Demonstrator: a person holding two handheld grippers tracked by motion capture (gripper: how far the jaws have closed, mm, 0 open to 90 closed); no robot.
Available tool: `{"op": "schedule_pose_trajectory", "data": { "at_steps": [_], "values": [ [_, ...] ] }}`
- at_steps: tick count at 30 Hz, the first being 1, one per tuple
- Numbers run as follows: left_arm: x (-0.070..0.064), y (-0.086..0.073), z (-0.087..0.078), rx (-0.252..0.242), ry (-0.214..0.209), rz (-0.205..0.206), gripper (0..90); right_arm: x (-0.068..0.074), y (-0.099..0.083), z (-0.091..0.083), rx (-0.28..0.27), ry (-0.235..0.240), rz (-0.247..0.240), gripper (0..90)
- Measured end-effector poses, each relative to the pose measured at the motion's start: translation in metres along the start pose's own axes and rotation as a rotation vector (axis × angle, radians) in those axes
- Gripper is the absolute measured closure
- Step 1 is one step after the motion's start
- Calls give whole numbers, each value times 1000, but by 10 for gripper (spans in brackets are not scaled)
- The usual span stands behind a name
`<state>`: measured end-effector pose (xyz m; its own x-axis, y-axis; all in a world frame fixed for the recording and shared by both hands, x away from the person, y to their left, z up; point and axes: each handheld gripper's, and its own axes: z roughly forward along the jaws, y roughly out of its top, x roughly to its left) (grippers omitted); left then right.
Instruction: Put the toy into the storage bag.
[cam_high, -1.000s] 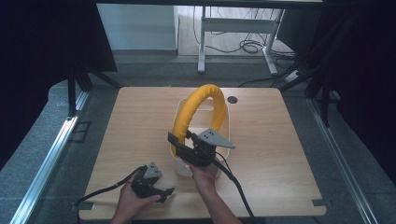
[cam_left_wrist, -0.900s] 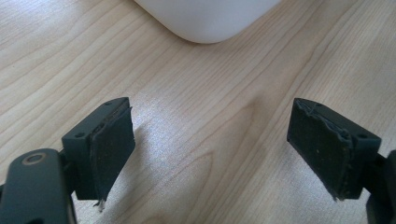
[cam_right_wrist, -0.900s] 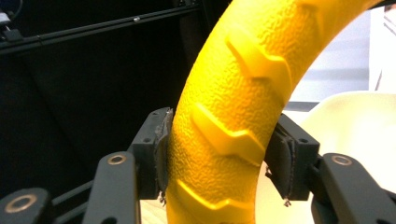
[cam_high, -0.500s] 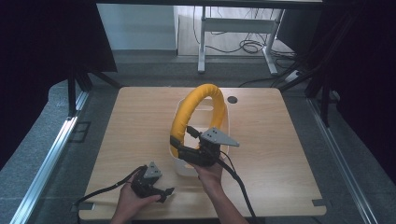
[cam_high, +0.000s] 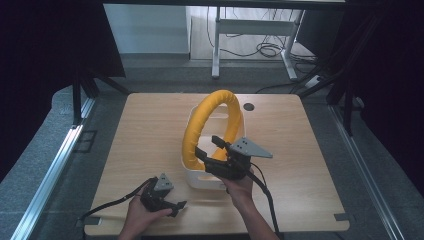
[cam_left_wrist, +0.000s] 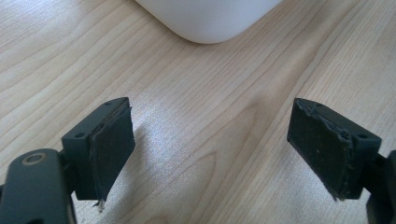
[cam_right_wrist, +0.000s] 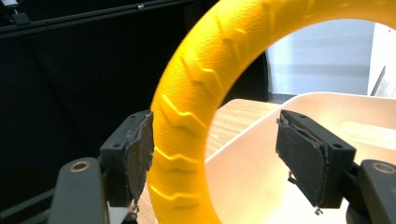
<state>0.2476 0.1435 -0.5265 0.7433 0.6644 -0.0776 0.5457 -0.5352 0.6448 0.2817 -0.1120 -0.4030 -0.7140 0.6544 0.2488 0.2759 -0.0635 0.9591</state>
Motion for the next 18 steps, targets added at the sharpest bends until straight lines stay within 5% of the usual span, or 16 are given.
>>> {"op": "schedule_pose_trajectory", "data": {
  "at_steps": [10, 18],
  "values": [
    [0, 0, 1, 3, 2, -6, 150, -23, 2, -21, -12, -37, 3, 288],
    [0, -1, 2, 10, 6, -5, 150, -53, -6, -53, -4, -136, -21, 291]
  ]
}}
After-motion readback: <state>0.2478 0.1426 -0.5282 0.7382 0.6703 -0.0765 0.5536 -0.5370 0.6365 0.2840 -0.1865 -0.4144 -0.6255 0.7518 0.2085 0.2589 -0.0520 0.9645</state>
